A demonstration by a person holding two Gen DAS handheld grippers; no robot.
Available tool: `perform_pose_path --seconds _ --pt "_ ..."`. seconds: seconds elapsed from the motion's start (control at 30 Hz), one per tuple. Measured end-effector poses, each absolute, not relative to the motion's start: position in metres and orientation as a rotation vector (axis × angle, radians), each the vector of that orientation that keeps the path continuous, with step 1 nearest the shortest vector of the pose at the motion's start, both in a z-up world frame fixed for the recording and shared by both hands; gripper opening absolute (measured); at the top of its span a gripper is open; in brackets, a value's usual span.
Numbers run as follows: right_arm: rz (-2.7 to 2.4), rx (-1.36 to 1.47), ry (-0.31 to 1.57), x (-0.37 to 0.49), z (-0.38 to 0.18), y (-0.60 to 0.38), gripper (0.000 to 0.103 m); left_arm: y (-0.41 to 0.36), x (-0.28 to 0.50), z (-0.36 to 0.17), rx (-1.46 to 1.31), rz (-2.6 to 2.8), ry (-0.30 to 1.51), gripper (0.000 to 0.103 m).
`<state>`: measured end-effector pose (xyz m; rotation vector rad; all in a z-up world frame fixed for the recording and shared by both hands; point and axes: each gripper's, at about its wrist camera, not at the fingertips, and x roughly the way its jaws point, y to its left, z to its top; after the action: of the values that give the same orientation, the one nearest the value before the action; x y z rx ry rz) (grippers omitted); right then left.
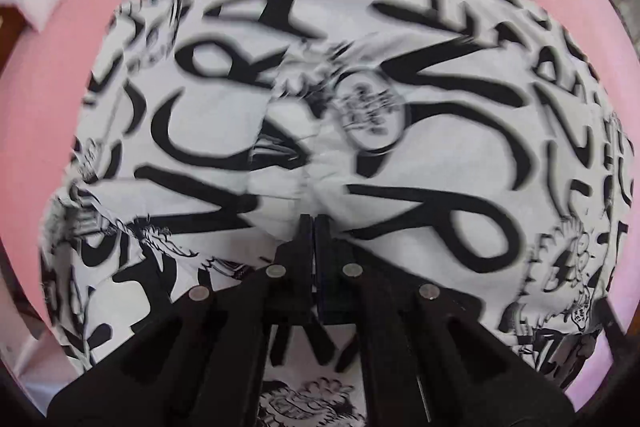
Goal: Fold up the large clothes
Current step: 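Smooth the jacket body with both tools near the hood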
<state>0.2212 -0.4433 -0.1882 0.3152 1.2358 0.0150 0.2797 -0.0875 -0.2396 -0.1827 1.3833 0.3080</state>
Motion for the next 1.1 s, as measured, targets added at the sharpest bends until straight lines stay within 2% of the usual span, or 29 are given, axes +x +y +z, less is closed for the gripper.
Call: perform_pose_path --seconds 0.1,0.2,0.43,0.53,0.73,0.83,1.1 --pt "0.208 0.302 1.218 0.232 -0.178 -0.415 0.001 -0.112 0.281 -0.205 -0.2 0.164 1.282 0.001" --pt "0.37 0.369 1.278 0.241 -0.192 -0.388 0.001 -0.136 0.294 -0.193 -0.279 -0.031 1.293 0.001" --pt "0.437 0.41 1.394 0.27 -0.248 -0.354 0.001 -0.174 0.339 -0.228 -0.413 -0.104 1.392 0.001" --pt "0.444 0.403 1.38 0.282 -0.25 -0.36 0.001 -0.164 0.354 -0.254 -0.436 -0.026 1.377 0.001" --pt "0.362 0.344 1.304 0.324 -0.241 -0.392 0.001 -0.139 0.373 -0.257 -0.353 0.107 1.315 0.001" --pt "0.293 0.47 1.264 0.34 -0.235 -0.43 0.001 -0.113 0.378 -0.262 -0.384 0.163 1.324 0.001" --pt "0.237 0.509 1.184 0.348 -0.229 -0.49 0.001 -0.042 0.366 -0.274 -0.561 0.272 1.308 0.001"
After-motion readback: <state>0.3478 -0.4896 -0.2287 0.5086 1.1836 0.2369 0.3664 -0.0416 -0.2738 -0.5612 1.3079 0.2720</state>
